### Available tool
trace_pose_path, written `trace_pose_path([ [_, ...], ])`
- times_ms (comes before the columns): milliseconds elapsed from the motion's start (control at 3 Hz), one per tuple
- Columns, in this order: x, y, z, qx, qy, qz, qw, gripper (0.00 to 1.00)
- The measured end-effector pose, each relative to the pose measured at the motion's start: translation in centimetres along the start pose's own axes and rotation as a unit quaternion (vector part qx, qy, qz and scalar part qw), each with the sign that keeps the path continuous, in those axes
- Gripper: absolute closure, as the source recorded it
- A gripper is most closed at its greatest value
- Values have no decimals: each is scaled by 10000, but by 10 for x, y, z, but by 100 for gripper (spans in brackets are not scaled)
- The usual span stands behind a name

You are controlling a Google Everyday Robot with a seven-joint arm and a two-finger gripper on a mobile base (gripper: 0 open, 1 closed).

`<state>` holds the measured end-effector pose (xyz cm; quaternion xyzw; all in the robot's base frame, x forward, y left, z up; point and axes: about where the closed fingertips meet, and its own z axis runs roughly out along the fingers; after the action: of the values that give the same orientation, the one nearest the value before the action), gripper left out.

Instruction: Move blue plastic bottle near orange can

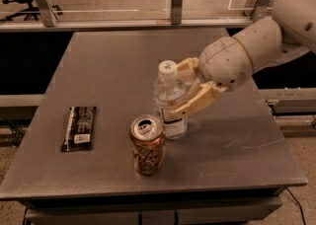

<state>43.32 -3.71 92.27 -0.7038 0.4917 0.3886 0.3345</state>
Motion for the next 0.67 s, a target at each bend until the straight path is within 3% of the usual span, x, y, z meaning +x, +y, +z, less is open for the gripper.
trace_pose_path([
  [667,0,0,2,-96,16,103,9999,12],
])
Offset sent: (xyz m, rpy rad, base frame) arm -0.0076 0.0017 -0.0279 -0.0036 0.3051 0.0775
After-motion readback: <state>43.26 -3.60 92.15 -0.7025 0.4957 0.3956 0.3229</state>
